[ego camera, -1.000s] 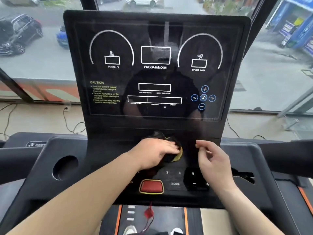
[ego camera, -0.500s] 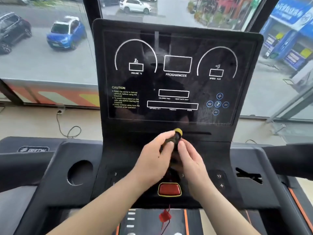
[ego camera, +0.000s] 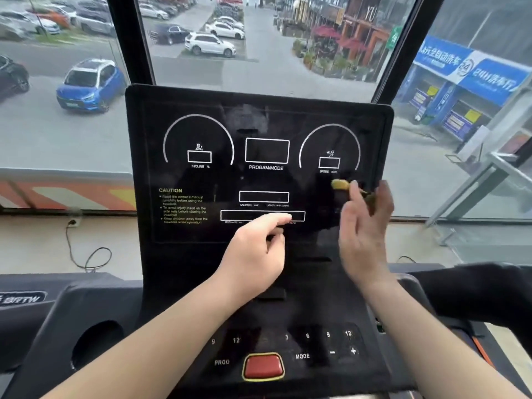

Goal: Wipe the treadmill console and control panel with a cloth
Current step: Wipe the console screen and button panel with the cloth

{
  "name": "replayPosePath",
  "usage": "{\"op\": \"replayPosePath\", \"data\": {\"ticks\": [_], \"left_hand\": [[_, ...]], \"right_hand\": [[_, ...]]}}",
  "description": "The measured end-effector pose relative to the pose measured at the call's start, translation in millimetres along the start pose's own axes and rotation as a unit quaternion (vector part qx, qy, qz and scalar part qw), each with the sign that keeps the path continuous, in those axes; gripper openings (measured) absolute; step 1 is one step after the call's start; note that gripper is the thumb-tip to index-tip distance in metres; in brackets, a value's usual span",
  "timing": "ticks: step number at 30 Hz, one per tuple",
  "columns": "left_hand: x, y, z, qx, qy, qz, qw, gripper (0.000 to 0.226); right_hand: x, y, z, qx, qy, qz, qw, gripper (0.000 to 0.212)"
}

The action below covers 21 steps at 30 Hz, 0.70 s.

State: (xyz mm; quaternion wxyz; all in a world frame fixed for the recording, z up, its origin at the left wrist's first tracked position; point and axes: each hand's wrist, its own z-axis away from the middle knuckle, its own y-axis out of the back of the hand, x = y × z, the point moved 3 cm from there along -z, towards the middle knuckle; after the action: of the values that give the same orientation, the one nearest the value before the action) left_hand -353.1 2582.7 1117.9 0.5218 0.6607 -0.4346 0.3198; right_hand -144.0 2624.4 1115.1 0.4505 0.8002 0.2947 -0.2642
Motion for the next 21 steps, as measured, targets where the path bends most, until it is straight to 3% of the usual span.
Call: {"op": "replayPosePath", "data": {"ticks": [1, 3, 5, 7, 11, 13, 17, 21], "left_hand": [[0, 1, -2, -0.004, -0.009, -0.009, 1.000, 0.038], [0, 8, -6, -0.006, -0.035, -0.036, 0.999, 0.040], [-4, 19, -12, 0.001, -0.051, -0.070, 0.996, 0.040], [-8, 29, -21, 0.013, -0.067, -0.101, 0.992, 0.040], [-10, 44, -38, 0.035, -0.082, -0.129, 0.988, 0.041], [-12, 50, -39, 0.045, -0.084, -0.125, 0.988, 0.041], [-20, 58, -36, 0.045, -0.089, -0.118, 0.988, 0.041], [-29, 65, -41, 0.043, -0.092, -0.121, 0.987, 0.039]], "right_hand": [[11, -13, -3, -0.048, 0.080, 0.087, 0.992, 0.052], [43, -27, -12, -0.097, 0.209, 0.256, 0.939, 0.059], [58, -24, -29, -0.096, 0.253, 0.340, 0.901, 0.063], [45, -18, -62, -0.032, 0.231, 0.370, 0.899, 0.068], [-21, -18, -129, 0.121, 0.143, 0.318, 0.929, 0.063], [-35, -16, -136, 0.150, 0.136, 0.272, 0.941, 0.059], [-39, -33, -100, 0.145, 0.177, 0.168, 0.959, 0.054], [-39, -57, -84, 0.059, 0.200, 0.155, 0.966, 0.057]]}}
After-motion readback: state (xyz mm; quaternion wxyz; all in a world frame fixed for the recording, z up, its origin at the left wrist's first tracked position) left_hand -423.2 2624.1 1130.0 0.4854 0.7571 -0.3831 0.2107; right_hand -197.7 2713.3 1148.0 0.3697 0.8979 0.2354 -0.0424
